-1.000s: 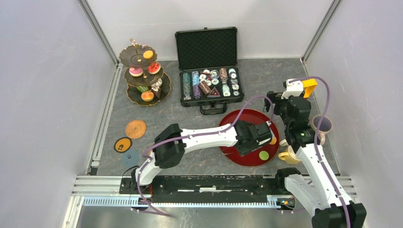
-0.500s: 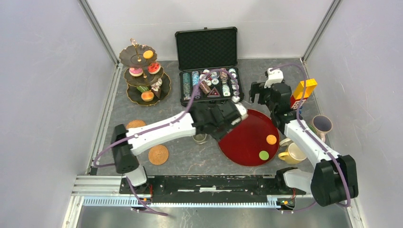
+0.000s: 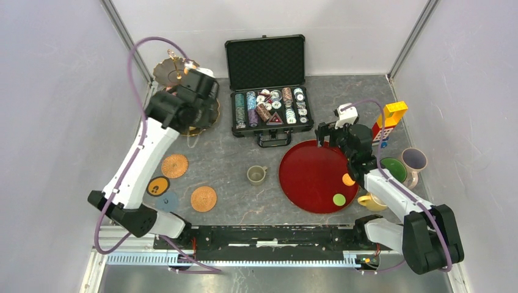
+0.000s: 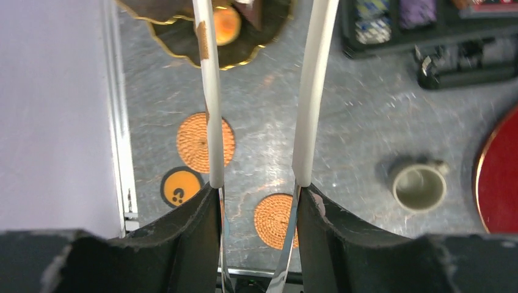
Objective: Serve the afternoon tea
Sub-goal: Place the desert on the desert table.
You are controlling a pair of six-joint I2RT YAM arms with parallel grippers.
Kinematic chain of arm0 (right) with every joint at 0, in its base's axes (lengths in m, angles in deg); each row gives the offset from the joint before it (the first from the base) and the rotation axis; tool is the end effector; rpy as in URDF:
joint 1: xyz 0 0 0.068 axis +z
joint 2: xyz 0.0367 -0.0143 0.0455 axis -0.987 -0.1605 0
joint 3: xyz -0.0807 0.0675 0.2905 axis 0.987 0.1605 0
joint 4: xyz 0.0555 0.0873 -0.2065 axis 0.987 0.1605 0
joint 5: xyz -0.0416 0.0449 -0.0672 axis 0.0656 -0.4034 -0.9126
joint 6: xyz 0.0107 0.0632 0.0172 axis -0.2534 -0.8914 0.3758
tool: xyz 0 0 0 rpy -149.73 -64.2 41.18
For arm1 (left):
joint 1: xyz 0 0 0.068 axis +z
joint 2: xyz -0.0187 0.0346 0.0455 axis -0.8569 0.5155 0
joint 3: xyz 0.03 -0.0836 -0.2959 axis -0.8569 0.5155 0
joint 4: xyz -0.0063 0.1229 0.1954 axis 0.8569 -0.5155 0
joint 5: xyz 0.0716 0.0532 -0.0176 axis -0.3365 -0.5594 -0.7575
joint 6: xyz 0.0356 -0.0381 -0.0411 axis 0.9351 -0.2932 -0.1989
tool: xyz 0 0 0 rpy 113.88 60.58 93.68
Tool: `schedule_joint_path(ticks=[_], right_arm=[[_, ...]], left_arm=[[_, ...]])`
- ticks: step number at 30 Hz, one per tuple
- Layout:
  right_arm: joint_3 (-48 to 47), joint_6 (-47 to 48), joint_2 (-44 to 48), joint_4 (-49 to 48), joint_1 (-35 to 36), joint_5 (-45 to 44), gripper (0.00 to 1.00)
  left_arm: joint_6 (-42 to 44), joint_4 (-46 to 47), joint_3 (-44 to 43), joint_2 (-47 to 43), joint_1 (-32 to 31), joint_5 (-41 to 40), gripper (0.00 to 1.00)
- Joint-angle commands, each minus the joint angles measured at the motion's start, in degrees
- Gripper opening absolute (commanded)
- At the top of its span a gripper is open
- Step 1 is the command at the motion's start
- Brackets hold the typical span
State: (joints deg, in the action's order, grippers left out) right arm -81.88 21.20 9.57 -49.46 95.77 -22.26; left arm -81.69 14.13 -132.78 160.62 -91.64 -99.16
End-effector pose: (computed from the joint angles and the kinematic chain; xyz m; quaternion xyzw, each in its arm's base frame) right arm 0.2160 0.0588 0.2820 -0.0912 0.7879 0.0987 0.6010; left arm 0.2036 -0.1024 0.4380 0.0718 0.9261 0.0826 0.3610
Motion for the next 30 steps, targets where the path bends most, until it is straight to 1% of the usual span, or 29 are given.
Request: schedule_joint_path(ticks=[1, 5, 10, 13, 19, 21, 26, 30], right_arm=[[-0.6, 1.7, 0.8, -3.4, 0.0, 0.3, 0.98], [-0.6, 1.6, 0.6, -3.4, 0.0, 0.3, 0.98], [-0.6, 1.7, 0.5, -3.2, 0.0, -0.5, 0.98], [-0.6, 1.8, 0.4, -3.1, 0.0, -0.5, 0.98], [-0.7, 2.0, 0.0, -2.8, 0.0, -2.7, 0.98], [-0.7, 2.0, -0.2, -2.7, 0.1, -2.9, 0.98], [-0.7, 2.0, -0.7, -2.8, 0.1, -3.1, 0.98], [-1.0, 2.0, -1.3, -2.6, 0.0, -3.0, 0.98]], left_arm=[[3.4, -3.0, -7.0, 0.6, 10.3, 1.7, 0.35], [5.7, -2.3, -11.4, 3.5, 19.9, 3.9, 0.35], [6.4, 3.1, -13.2, 7.1, 26.1, 4.7, 0.37], [6.0, 4.9, -15.0, 10.3, 29.5, 8.0, 0.38], [4.4, 7.1, -18.8, 15.9, 32.6, 13.5, 0.4], [4.6, 6.7, -20.3, 17.8, 34.5, 14.0, 0.41], [4.7, 5.8, -22.9, 21.1, 35.6, 14.8, 0.41], [4.7, 5.7, -23.9, 22.0, 35.6, 16.5, 0.45]])
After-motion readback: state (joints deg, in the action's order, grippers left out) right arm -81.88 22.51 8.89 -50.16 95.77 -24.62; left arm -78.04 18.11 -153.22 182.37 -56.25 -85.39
